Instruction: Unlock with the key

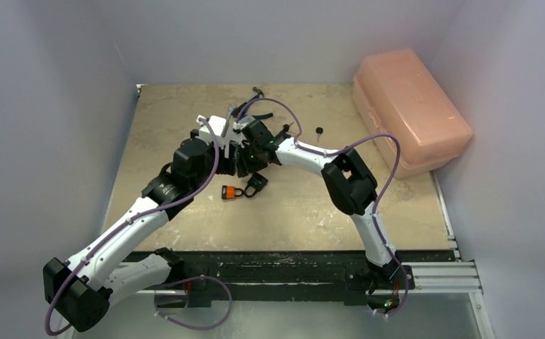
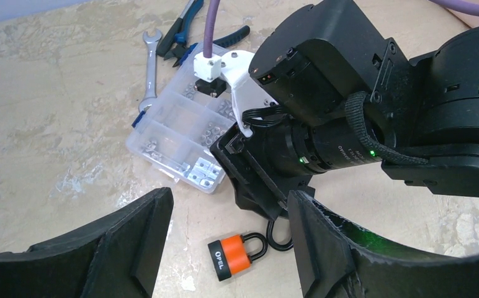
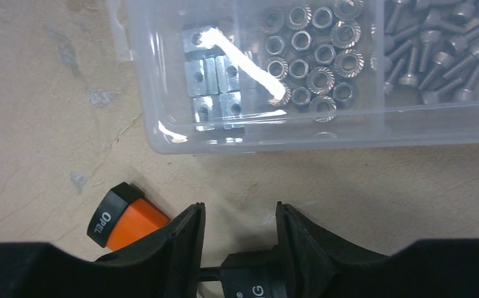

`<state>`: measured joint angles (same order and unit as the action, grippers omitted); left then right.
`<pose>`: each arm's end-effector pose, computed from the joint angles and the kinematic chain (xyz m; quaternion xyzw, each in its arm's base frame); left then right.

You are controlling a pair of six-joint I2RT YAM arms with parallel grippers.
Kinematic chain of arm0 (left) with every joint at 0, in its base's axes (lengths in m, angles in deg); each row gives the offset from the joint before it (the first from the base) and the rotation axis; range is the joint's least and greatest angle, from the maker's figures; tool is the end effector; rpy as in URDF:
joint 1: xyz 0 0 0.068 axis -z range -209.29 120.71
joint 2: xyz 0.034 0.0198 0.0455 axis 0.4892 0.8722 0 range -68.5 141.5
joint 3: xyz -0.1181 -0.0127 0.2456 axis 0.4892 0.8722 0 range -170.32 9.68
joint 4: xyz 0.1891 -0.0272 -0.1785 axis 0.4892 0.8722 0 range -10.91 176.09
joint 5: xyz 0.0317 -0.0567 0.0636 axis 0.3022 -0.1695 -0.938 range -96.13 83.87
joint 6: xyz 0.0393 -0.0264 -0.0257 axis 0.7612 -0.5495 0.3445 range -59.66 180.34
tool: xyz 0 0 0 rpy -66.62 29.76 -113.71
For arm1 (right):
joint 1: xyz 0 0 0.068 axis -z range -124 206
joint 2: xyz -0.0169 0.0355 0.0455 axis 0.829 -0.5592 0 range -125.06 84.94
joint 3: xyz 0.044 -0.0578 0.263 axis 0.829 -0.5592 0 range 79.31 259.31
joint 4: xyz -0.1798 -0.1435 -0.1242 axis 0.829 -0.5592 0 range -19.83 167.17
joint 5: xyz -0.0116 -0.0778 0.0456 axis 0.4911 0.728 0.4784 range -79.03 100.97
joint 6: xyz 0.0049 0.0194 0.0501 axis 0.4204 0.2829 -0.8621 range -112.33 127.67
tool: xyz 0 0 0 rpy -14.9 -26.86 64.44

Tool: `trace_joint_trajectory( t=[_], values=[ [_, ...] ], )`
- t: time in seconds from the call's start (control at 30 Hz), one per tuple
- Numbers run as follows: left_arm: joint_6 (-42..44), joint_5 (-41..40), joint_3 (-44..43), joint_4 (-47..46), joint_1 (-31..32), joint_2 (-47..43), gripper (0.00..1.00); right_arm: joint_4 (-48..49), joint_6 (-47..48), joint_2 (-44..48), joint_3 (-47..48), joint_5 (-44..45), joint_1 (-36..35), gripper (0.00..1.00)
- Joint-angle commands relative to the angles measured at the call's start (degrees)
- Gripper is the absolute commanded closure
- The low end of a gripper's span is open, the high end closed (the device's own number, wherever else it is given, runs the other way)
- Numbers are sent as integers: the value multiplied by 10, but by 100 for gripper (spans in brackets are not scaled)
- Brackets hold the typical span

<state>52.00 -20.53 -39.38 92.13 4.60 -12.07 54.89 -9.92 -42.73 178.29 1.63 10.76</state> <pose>0.1927 -0.1189 0.3238 0.1104 0.8104 -0.1080 0.5652 0.3436 0.3547 0.1727 -0.2509 0.9057 0.2390 0.2442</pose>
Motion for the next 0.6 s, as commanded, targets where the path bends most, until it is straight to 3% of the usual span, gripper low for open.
trace_joint_trajectory(
  t=[0.0, 0.3, 0.57],
  values=[
    [7, -10, 0, -8, 3, 0, 28, 22, -4, 28, -17, 36, 4, 48],
    [6, -8, -1, -6, 3, 3, 28, 13, 8, 96, -117, 87, 10, 48],
    [4, -7, -2, -6, 3, 4, 28, 51, -28, 187, -257, 54, 8, 48]
  ],
)
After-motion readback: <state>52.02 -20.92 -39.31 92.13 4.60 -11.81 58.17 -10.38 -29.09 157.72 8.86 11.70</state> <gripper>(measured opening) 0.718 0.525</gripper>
